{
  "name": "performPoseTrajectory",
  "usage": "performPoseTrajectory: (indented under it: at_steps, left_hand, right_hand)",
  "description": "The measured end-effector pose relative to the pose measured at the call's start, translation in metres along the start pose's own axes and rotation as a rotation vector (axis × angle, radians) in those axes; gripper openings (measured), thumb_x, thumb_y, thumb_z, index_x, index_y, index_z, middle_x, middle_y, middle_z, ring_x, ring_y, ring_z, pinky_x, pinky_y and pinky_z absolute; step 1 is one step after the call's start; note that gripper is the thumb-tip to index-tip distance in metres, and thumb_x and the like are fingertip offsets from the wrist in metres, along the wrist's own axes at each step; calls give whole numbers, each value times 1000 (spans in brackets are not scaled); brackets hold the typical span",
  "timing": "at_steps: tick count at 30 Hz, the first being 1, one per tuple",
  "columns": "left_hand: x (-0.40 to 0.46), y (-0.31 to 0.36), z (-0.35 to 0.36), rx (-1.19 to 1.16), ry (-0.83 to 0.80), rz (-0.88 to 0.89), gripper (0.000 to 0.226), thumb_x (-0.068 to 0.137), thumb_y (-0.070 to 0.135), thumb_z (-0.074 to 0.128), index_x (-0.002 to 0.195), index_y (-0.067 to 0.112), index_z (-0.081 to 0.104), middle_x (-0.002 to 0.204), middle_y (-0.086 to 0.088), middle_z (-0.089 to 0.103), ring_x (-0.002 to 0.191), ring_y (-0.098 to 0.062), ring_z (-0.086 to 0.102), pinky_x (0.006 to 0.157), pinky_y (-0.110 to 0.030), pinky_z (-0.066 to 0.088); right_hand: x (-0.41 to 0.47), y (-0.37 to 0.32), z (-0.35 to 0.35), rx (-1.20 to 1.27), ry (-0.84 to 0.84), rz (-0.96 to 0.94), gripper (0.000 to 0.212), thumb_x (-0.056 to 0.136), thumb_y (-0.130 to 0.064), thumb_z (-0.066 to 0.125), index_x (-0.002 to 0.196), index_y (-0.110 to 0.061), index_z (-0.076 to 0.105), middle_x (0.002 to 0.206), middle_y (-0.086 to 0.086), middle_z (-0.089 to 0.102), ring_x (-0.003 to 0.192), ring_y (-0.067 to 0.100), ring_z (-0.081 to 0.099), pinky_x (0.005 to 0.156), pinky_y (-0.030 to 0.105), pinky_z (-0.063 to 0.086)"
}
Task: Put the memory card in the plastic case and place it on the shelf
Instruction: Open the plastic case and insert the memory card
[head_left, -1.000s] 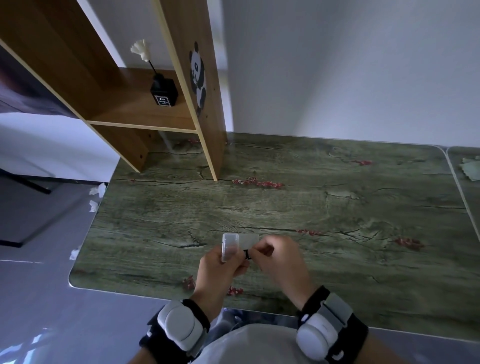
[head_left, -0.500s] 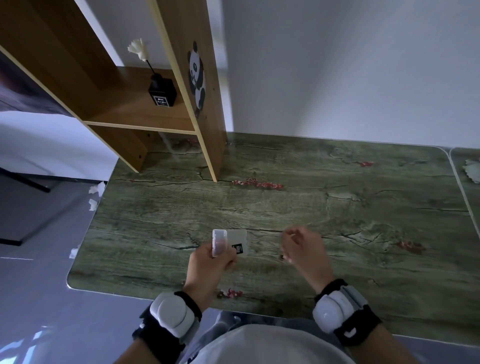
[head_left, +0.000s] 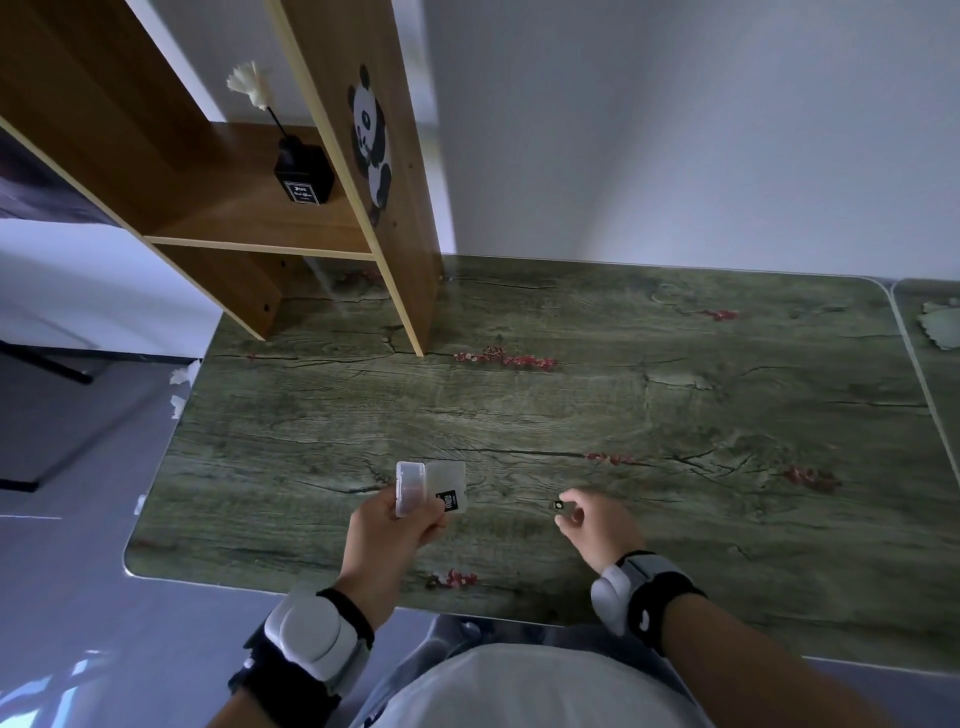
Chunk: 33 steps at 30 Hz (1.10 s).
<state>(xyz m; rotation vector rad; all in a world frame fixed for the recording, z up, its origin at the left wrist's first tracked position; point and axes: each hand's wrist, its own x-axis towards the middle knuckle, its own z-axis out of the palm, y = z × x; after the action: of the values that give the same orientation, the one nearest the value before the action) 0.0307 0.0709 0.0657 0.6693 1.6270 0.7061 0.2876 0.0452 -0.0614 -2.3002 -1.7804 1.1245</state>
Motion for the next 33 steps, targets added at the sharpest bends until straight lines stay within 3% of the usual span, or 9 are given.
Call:
performPoseTrajectory:
  at_steps: [5, 9, 14, 17, 19, 23, 26, 30, 33]
  left_hand:
    - [-3, -1, 0, 2, 0, -8, 5, 83, 1, 72, 88, 0, 73, 75, -13, 74, 69, -21, 68, 67, -27, 58]
    - [-4, -2, 1, 7, 9, -20, 1, 85, 1, 71, 85, 1, 72, 74, -14, 73, 55, -12, 65, 48, -15, 49]
    - [-7, -3, 2, 9, -14, -10, 2, 86, -1, 68, 87, -2, 70, 70, -12, 69, 47, -6, 59, 43, -12, 43]
    - [-9, -3, 1, -5, -20, 1, 2, 85, -2, 69, 85, 0, 71, 72, -13, 71, 55, -13, 62, 46, -13, 47]
    - [-8, -6, 1, -14, -24, -7, 3, 84, -2, 70, 86, -1, 72, 72, -12, 72, 62, -17, 64, 56, -21, 55]
    - [-10, -8, 2, 4, -46, -16, 10, 83, 0, 71, 92, -5, 71, 71, -12, 73, 68, -21, 64, 75, -36, 59]
    - [-12, -9, 6, 12, -66, -16, 11, 84, 1, 70, 94, -5, 72, 72, -12, 73, 69, -21, 66, 79, -38, 60]
    - [-15, -8, 10, 28, -73, -1, 9, 84, 1, 70, 91, -5, 72, 72, -13, 74, 69, -20, 66, 77, -37, 60]
    - [-17, -6, 11, 37, -83, 18, 8, 84, 1, 70, 90, -2, 73, 72, -13, 74, 68, -21, 66, 77, -37, 60]
  right_hand:
    - [13, -6, -2, -64, 17, 9, 22, 96, -31, 57, 115, -24, 66, 105, -3, 74, 93, 22, 69, 69, 30, 49]
    - [18, -7, -3, -96, -12, 2, 13, 96, -29, 57, 101, -20, 65, 97, -1, 73, 86, 22, 65, 64, 29, 40]
    - [21, -10, -4, -47, -75, -11, 12, 93, -22, 57, 83, -22, 50, 81, -3, 60, 75, 20, 57, 63, 33, 45]
    - [11, -16, -9, 204, -42, -93, 13, 88, -13, 64, 78, -17, 56, 68, -4, 65, 64, 17, 63, 65, 37, 54]
    - [-1, -25, -15, 429, -30, -113, 10, 86, -7, 69, 78, -8, 62, 64, 6, 71, 56, 17, 67, 59, 34, 57]
    - [-24, -47, -34, 735, -43, -76, 5, 81, -4, 78, 84, -5, 74, 71, 12, 76, 61, 15, 71, 61, 20, 56]
    - [-37, -59, -47, 975, -80, -25, 5, 83, 1, 74, 87, 1, 77, 74, 17, 75, 63, 19, 69, 63, 22, 57]
    - [-50, -70, -62, 1097, -117, -31, 13, 87, 6, 68, 98, 2, 74, 82, 27, 73, 70, 27, 70, 68, 31, 61]
    - [-60, -79, -77, 1114, -103, -28, 18, 84, 3, 73, 102, 0, 73, 82, 21, 77, 71, 27, 73, 65, 29, 62]
